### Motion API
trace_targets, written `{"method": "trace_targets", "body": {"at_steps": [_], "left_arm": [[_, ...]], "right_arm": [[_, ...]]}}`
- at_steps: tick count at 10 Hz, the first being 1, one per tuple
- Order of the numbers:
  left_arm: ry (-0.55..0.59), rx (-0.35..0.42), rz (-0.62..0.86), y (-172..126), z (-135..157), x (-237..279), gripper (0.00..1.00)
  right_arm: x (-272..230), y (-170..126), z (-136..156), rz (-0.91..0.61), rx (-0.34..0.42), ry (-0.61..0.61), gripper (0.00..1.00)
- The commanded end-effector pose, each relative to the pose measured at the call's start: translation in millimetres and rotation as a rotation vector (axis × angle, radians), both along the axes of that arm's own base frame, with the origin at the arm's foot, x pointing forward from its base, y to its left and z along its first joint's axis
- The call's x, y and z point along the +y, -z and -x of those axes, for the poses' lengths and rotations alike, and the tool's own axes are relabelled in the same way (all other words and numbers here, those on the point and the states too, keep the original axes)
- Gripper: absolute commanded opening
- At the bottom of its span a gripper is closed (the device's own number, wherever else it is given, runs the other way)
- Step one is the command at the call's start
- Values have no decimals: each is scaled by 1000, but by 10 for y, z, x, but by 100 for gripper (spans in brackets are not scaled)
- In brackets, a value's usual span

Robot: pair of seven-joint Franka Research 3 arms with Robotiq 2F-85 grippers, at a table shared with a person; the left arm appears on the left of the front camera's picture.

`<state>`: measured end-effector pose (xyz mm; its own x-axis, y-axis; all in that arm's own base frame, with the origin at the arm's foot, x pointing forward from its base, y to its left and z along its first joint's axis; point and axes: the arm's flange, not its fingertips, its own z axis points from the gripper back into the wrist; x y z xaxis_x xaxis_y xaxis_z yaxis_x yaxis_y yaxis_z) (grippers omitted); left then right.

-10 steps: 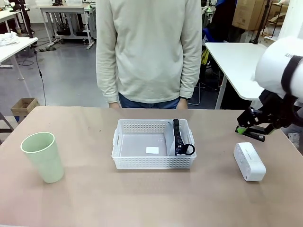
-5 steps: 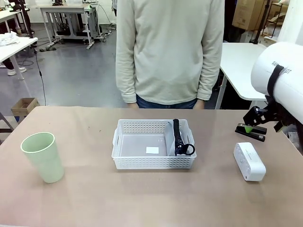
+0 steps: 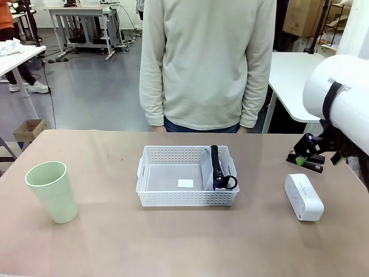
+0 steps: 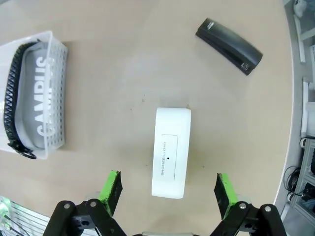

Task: Efficiently arrange items inside the basket to fit them all.
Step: Pick up the Digital clock and place it inside the Organizing basket.

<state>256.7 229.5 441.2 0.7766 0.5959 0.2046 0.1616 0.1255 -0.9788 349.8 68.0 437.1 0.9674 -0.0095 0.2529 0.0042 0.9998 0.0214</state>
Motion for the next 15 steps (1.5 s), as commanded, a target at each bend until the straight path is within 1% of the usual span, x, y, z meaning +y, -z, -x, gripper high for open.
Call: {"method": "trace_targets", "body": {"at_steps": [1,3,6,7,8,10,15], "left_arm": [[9,-19,-7,-6,18,2,100],[9,-19,-7,-6,18,2,100],[9,-19,-7,-6,18,2,100],[9,-19,-7,-6,18,2,100],[9,-19,-7,-6,18,2,100],[9,-19,-7,-6,18,2,100],[9,-19,-7,-6,18,2,100]], "right_arm": [[0,303,-123,-14,84,14,100],[5,577,-221,33,153,68,100],[7,884,-310,37,253,65,100],[1,989,-352,62,268,105,100],[6,1103,-386,68,288,114,100],[29,1237,-398,46,288,116,100],[12,1308,-428,41,311,143,100]]}}
